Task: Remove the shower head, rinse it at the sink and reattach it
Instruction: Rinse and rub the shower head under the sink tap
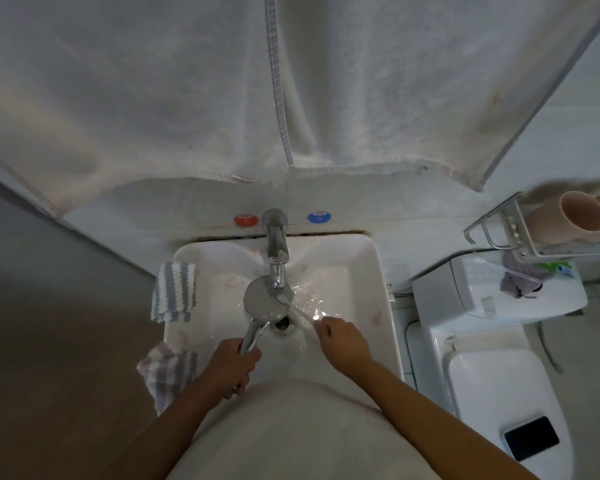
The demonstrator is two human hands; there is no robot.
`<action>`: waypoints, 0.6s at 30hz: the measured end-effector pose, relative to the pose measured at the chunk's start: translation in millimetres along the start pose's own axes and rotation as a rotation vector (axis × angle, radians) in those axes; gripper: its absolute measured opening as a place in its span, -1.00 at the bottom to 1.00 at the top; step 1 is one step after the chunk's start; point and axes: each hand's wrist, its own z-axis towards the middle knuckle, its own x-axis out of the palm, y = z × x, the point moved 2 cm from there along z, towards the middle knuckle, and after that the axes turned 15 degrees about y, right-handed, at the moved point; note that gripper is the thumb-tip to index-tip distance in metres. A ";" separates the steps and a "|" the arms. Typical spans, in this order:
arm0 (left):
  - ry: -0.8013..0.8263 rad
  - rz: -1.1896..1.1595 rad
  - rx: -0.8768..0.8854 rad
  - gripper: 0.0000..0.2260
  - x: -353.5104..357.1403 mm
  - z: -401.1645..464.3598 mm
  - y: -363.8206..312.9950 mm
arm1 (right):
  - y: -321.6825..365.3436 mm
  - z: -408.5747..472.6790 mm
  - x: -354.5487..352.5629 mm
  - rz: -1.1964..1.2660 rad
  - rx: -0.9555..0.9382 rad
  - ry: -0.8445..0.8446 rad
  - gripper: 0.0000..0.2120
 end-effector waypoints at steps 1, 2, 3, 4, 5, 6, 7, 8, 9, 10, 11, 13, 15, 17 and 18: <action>-0.002 -0.007 0.002 -0.84 -0.1 0.2 -0.1 | 0.1 -0.5 2.5 0.007 -0.024 0.042 -0.57; -0.004 -0.018 -0.002 -0.85 -0.8 -0.2 0.5 | 0.2 -0.9 5.8 0.008 -0.048 0.087 -0.56; -0.004 -0.029 -0.004 -0.85 -1.6 -1.0 0.2 | 0.0 -1.8 8.4 0.012 -0.060 0.117 -0.55; 0.002 -0.045 -0.006 -0.84 -2.3 -0.3 0.9 | -0.9 -1.6 8.9 0.018 -0.062 0.118 -0.55; 0.005 -0.052 -0.011 -0.84 -2.9 -0.8 0.5 | -1.7 -1.2 6.9 0.030 -0.044 0.093 -0.55; 0.006 -0.053 -0.021 -0.84 -3.0 -0.6 0.7 | -2.5 -0.5 4.0 0.042 -0.019 0.053 -0.56; 0.008 -0.046 -0.031 -0.84 -2.9 -1.4 -0.2 | -3.0 -0.1 1.3 0.046 0.002 0.013 -0.57; 0.013 -0.041 -0.045 -0.84 -2.6 -1.7 -0.3 | -2.6 0.1 -0.4 0.042 0.006 -0.015 -0.58; 0.012 -0.036 -0.046 -0.84 -2.6 -2.2 -0.7 | -2.1 -0.3 -0.5 0.038 0.003 -0.024 -0.58; 0.014 -0.035 -0.046 -0.85 -2.4 -2.1 -0.4 | -1.0 -0.7 -0.1 0.038 -0.001 -0.023 -0.58; 0.020 -0.032 -0.041 -0.85 -2.3 -2.6 -0.5 | 0.1 -1.1 0.3 0.047 -0.004 -0.021 -0.58; 0.038 -0.015 -0.012 -0.86 -2.4 -4.7 -1.0 | 0.9 0.1 -0.9 0.079 -0.005 -0.034 -0.58; 0.063 0.037 0.013 -0.85 -0.3 -5.8 -0.9 | 0.2 3.2 -3.6 0.129 0.007 -0.054 -0.57; 0.085 0.127 0.033 -0.83 3.3 -7.5 -2.2 | -0.5 6.6 -3.9 0.161 0.009 -0.059 -0.57; 0.091 0.163 0.038 -0.83 5.4 -8.7 -2.8 | -0.7 7.6 -3.4 0.173 0.006 -0.057 -0.57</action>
